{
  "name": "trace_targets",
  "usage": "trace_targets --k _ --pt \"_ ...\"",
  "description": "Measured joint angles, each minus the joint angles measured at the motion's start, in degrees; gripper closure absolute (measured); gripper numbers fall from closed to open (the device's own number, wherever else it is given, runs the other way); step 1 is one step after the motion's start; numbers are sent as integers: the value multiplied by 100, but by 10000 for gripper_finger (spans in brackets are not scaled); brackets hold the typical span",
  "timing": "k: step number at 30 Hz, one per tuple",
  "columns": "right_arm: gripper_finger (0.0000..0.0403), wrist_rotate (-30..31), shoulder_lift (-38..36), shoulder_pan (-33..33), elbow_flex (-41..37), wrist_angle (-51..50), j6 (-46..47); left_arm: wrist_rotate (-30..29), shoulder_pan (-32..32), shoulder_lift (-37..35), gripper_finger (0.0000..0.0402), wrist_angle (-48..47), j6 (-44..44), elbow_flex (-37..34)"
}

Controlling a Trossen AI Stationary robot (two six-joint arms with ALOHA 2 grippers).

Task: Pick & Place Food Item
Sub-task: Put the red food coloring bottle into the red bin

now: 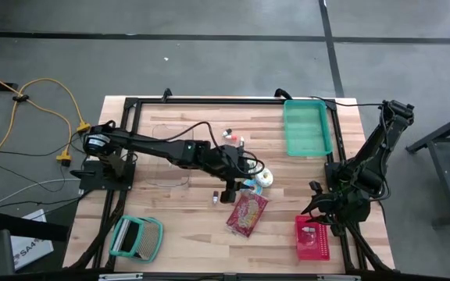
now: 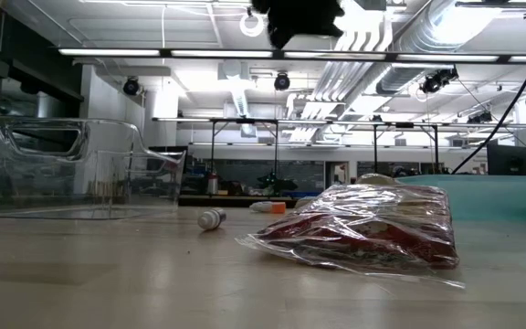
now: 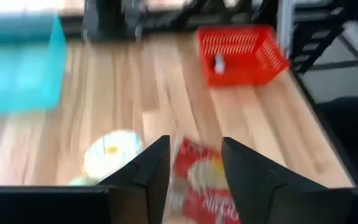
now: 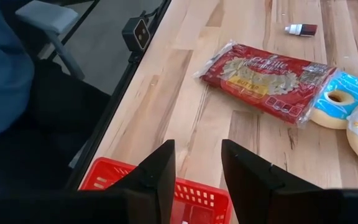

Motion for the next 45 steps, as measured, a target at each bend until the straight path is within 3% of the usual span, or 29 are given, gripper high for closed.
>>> trace_targets --k 3,12,17,24,34,45 --pt "284 0 0 0 0 2 0 -221 -74 -34 261 43 -376 -223" --pt "284 0 0 0 0 0 0 -2423 -554 -113 261 -911 -1828 -453" --pt "284 1 0 0 0 22 0 -2948 -759 -190 261 -1270 -2737 -449" --pt "284 2 0 0 0 57 0 -2976 -694 -188 261 -1627 -4136 -442" --pt "284 2 0 2 0 85 0 -2045 -315 -214 261 -2115 -4628 -289" --pt "284 2 0 0 0 87 2 -1991 -457 -207 261 -3232 -5902 -23"
